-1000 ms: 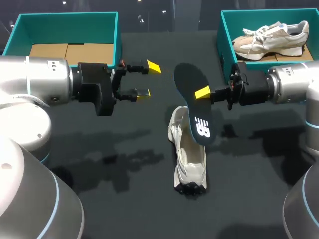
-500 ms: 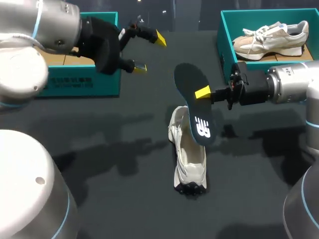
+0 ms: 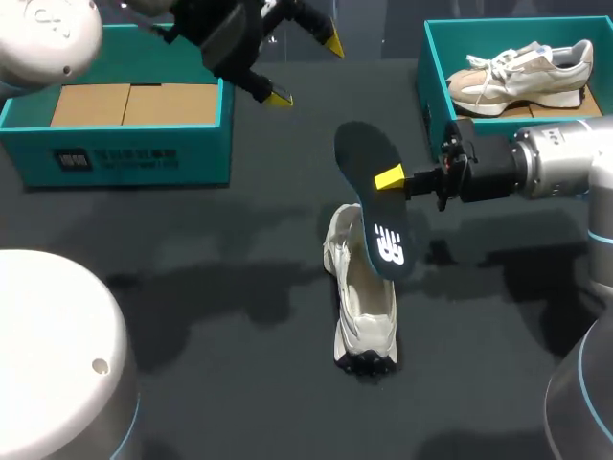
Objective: Take the shoe out of the shoebox, open the shoe tongue, remove and reinsert the insole, then place the shoe into the shoebox
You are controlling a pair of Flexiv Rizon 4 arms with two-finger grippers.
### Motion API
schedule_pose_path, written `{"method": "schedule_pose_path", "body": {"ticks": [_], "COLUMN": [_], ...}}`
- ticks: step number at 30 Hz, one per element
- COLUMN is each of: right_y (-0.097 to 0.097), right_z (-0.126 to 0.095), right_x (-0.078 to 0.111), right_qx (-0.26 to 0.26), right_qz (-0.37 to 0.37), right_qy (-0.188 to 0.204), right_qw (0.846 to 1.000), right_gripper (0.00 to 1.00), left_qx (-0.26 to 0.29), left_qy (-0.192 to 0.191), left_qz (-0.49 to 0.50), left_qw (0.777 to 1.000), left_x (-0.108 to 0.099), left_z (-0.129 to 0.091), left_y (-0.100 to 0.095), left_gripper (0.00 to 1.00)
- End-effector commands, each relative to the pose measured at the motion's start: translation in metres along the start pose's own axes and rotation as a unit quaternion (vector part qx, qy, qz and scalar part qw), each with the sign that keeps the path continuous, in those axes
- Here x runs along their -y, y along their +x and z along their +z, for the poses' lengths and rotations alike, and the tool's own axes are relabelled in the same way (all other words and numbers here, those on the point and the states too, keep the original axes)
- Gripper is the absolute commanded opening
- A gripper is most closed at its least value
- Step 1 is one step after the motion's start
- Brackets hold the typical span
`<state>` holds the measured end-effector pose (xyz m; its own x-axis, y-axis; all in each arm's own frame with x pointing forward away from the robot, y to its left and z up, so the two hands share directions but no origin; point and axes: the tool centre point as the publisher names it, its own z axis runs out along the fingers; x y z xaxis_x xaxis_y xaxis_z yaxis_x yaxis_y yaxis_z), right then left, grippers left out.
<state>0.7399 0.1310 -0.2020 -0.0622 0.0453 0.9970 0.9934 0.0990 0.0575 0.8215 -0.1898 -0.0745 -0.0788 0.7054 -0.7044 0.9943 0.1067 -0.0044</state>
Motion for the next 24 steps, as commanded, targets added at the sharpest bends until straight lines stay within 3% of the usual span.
{"method": "schedule_pose_path", "body": {"ticks": [1, 8, 11, 24], "right_y": [0.0, 0.0, 0.0, 0.0], "right_z": [0.001, 0.001, 0.001, 0.001], "right_x": [0.001, 0.001, 0.001, 0.001], "right_qx": [0.001, 0.001, 0.001, 0.001], "right_qz": [0.0, 0.0, 0.0, 0.0], "right_qy": [-0.002, -0.002, -0.002, -0.002], "right_qw": [1.0, 1.0, 1.0, 1.0], "right_gripper": [0.0, 0.0, 0.0, 0.0], "left_qx": [-0.258, -0.393, -0.428, -0.496], "left_qy": [0.031, 0.031, 0.028, 0.03], "left_qz": [0.001, -0.008, -0.015, -0.03], "left_qw": [0.966, 0.919, 0.903, 0.867], "left_x": [-0.01, -0.007, -0.007, -0.008], "left_z": [0.011, 0.036, 0.044, 0.06], "left_y": [-0.018, -0.025, -0.025, -0.02], "left_gripper": [1.0, 1.0, 1.0, 1.0]}}
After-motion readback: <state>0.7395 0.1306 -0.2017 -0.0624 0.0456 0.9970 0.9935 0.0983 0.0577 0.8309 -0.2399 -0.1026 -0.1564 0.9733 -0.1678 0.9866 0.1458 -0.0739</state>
